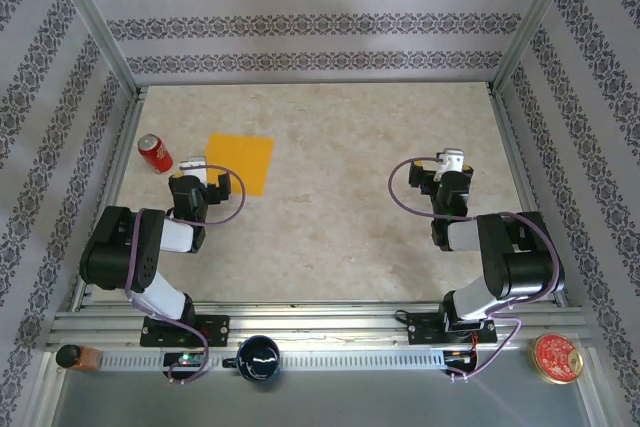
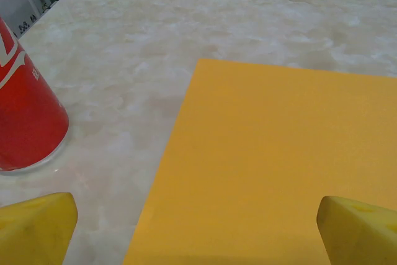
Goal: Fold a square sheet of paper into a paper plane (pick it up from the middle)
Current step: Move the square sheet of paper to the center of the table.
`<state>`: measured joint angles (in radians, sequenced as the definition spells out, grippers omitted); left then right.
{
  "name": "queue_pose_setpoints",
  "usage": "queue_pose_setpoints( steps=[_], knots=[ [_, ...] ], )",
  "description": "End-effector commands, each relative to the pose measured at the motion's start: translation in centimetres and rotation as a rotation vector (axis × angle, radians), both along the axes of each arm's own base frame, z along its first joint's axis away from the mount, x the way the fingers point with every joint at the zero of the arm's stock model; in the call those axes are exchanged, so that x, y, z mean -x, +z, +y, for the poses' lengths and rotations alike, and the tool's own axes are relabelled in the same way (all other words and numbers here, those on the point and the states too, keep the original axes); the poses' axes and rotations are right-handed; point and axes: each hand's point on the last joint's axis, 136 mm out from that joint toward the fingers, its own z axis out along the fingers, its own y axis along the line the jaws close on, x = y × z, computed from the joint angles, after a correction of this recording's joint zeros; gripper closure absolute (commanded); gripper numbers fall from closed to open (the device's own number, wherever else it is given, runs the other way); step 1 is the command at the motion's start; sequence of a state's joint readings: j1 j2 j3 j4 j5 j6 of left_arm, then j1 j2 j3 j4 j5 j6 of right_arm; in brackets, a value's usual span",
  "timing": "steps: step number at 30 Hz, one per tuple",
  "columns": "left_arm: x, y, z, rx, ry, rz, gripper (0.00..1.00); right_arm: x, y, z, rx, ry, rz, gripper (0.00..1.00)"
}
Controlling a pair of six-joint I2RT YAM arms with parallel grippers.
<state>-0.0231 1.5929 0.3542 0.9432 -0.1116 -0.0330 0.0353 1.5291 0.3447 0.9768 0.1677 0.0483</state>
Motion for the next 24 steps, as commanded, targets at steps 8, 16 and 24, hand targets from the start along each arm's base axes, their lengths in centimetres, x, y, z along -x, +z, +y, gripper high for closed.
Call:
queue_pose_setpoints(
  steps=[8,16,24],
  knots=[
    [-0.81,1.48,0.37,-0.006,0.004,-0.051,0.01,-0.53,0.62,0.76,0.003,0.038,-0.019,0.02],
    [-0.80,1.46,0.37,-0.006,0.004,-0.050,0.01,-0.56,0.61,0.76,0.002,0.038,-0.019,0.02],
    [-0.81,1.48,0.38,-0.006,0.004,-0.051,0.01,-0.65,0.52,0.73,-0.011,0.047,-0.014,0.02]
  ],
)
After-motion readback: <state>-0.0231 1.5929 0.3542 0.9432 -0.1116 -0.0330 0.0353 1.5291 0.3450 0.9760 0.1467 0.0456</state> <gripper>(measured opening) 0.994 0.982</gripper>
